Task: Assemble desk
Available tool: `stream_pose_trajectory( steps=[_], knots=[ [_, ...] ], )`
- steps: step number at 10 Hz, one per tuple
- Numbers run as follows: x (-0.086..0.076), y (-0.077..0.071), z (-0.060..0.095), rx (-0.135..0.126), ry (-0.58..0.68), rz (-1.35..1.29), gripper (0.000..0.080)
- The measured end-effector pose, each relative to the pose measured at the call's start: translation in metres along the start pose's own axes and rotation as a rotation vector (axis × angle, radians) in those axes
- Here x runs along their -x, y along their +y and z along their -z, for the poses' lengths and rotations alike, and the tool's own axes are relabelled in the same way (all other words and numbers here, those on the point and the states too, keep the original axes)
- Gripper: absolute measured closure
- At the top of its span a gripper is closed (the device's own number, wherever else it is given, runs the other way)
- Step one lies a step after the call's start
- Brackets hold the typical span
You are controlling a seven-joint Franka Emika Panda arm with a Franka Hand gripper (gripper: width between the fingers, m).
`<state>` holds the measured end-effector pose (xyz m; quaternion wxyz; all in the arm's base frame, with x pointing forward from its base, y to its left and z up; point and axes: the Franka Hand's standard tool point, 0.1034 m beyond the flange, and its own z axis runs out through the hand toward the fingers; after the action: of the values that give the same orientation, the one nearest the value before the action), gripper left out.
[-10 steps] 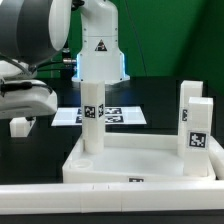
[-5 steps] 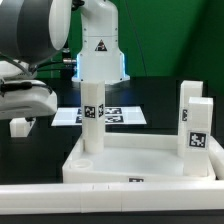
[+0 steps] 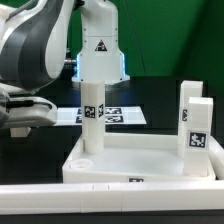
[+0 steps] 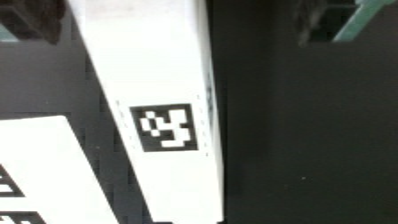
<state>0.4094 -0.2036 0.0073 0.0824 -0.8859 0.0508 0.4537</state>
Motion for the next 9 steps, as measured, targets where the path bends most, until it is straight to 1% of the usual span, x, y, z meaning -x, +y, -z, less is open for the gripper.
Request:
stream_pose_trajectory(
  steps=[1, 3, 4, 5, 9],
  knots=[
    [0.0, 0.0002, -0.0005, 0.0, -0.001, 0.0, 0.0151],
    [-0.0001, 0.0003, -0.0011, -0.001, -0.002, -0.001, 0.041],
    [0.0, 0.0005, -0.0011, -0.001, -0.002, -0.001, 0.041],
    [0.0, 0.0005, -0.0012, -0.001, -0.003, -0.001, 0.051],
    [0.0001, 0.0005, -0.0012, -0.001, -0.003, -0.001, 0.051]
  ],
)
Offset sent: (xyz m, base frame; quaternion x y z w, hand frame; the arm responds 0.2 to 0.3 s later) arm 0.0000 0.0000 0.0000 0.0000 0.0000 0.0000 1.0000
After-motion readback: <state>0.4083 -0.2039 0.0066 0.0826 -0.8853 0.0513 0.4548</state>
